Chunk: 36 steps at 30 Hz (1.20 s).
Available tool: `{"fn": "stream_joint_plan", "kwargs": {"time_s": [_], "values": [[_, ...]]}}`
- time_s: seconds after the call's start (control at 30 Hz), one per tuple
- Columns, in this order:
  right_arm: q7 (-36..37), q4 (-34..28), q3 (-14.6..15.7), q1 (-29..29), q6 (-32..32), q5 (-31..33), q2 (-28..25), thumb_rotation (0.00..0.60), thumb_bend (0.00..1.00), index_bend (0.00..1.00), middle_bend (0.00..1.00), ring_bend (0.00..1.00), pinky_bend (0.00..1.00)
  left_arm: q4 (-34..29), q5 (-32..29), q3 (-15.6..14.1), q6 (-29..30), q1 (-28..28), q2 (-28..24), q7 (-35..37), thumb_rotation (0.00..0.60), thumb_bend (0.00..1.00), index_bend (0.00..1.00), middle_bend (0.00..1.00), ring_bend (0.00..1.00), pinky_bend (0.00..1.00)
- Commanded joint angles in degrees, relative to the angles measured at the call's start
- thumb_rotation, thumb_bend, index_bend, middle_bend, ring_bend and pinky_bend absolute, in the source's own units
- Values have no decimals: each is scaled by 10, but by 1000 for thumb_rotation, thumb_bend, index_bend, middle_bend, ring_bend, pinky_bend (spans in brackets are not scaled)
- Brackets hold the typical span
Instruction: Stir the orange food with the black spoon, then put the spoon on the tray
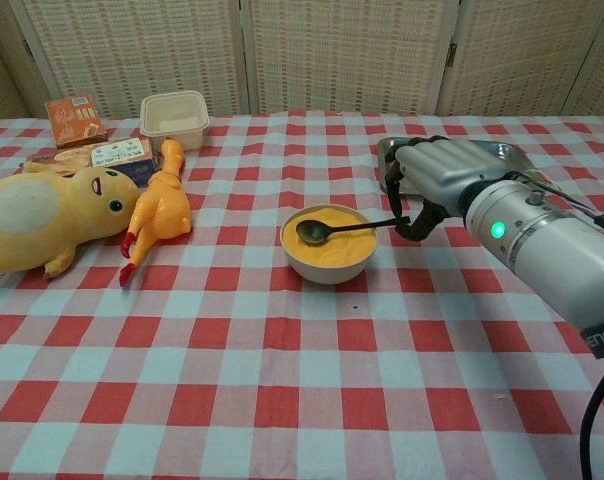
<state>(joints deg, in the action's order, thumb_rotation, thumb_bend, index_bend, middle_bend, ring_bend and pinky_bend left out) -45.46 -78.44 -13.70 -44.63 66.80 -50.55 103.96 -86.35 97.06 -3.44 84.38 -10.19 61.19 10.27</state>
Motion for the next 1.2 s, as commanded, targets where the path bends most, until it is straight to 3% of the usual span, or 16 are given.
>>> {"fn": "stream_joint_plan", "kwargs": {"time_s": [0.03, 0.33, 0.73, 0.93, 1.2], "values": [[0, -1, 0, 1, 2, -2, 0, 600, 290, 649, 109, 0, 56, 0, 1, 0, 1, 0, 0, 1, 600, 512, 0, 0, 0, 129], [0, 6, 3, 1, 19, -29, 3, 600, 316, 740, 171, 0, 83, -2, 2, 0, 2, 0, -1, 0, 600, 511, 0, 0, 0, 129], [-87, 16, 17, -22, 49, -101, -34, 600, 381, 837, 228, 15, 126, -4, 6, -3, 0, -1, 1, -7, 600, 511, 0, 0, 0, 129], [-146, 40, 29, -41, 36, -127, -51, 600, 384, 847, 237, 22, 128, -4, 8, -3, 2, 0, 2, -11, 600, 512, 0, 0, 0, 129], [-169, 44, 47, -46, 33, -161, -53, 600, 384, 845, 237, 22, 128, -3, 8, -3, 1, -1, 2, -9, 600, 511, 0, 0, 0, 129]]}}
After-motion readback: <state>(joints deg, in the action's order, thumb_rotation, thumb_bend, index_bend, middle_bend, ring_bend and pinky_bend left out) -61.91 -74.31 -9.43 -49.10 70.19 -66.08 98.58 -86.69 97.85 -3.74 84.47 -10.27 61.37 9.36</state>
